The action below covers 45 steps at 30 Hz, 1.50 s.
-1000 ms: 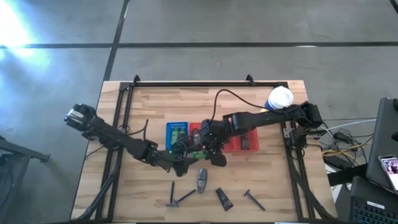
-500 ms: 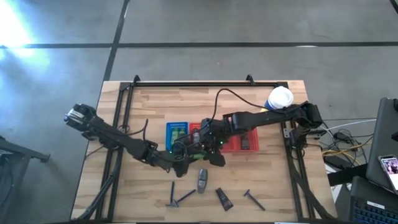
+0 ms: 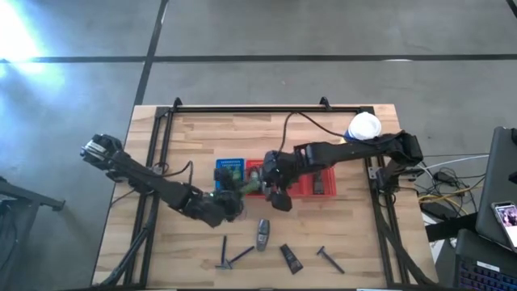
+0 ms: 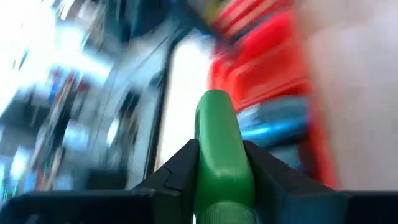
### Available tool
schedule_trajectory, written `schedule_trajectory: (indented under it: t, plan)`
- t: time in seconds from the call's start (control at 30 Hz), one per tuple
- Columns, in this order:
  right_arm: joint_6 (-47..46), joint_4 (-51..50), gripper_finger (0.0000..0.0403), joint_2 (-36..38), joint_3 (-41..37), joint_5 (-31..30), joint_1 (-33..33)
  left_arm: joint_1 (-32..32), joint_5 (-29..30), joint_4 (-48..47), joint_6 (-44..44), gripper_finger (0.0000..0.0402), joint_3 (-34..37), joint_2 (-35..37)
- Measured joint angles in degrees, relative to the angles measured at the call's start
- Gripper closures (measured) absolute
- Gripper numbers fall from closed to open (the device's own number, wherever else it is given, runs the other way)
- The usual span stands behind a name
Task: Pick & Place Travel size toiletries
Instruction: Put the green shampoo into the blue bin, then put the blue razor into the middle red bin
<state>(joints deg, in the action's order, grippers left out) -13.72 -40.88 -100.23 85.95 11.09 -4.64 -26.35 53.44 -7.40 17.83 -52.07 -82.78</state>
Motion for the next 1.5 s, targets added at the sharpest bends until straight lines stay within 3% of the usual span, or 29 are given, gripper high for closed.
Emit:
schedule_trajectory:
  t: [0.1,0.23,0.37,0.5,0.83,1.17,1.3,1.43,1.5]
  plan:
    - [-0.9,-3.2,0.0116,2.6,0.1,-11.0,-0.8,-0.7,6.5,-7.4,-20.1,0.0295,0.0,0.3]
    - [-7.3,-8.3,0.0081,6.0,0.0,-27.0,-1.2,-0.9,8.5,-20.7,-60.0,0.0295,0.1,0.4]
    - [-16.9,-11.1,0.0059,8.7,-0.6,-30.6,-1.5,-2.4,8.3,-30.4,-94.5,0.0295,1.3,0.3]
    - [-22.2,-11.3,0.0046,10.0,-2.2,-34.5,-2.1,-3.5,6.4,-32.3,-108.3,0.0295,3.6,-0.3]
    - [-24.5,-10.5,0.0056,10.1,-5.1,-36.7,-2.7,1.6,6.7,-26.1,-108.1,0.0277,5.5,-6.6]
    - [-24.6,-11.4,0.0043,10.0,-7.0,-35.5,-4.3,1.1,0.5,-24.6,-104.2,0.0157,3.8,-7.4]
    - [-19.5,-12.2,0.0041,10.0,-7.4,-22.3,-4.4,-0.6,-5.3,-24.5,-90.8,0.0124,2.0,-4.0]
    - [-15.1,-12.3,0.0049,9.2,-10.3,-8.1,-5.9,-4.4,-10.2,-22.0,-69.4,0.0119,0.5,-0.1]
    - [-14.0,-12.3,0.0055,8.8,-12.9,-4.2,-7.7,-6.1,-15.7,-18.5,-57.5,0.0121,0.4,1.3]
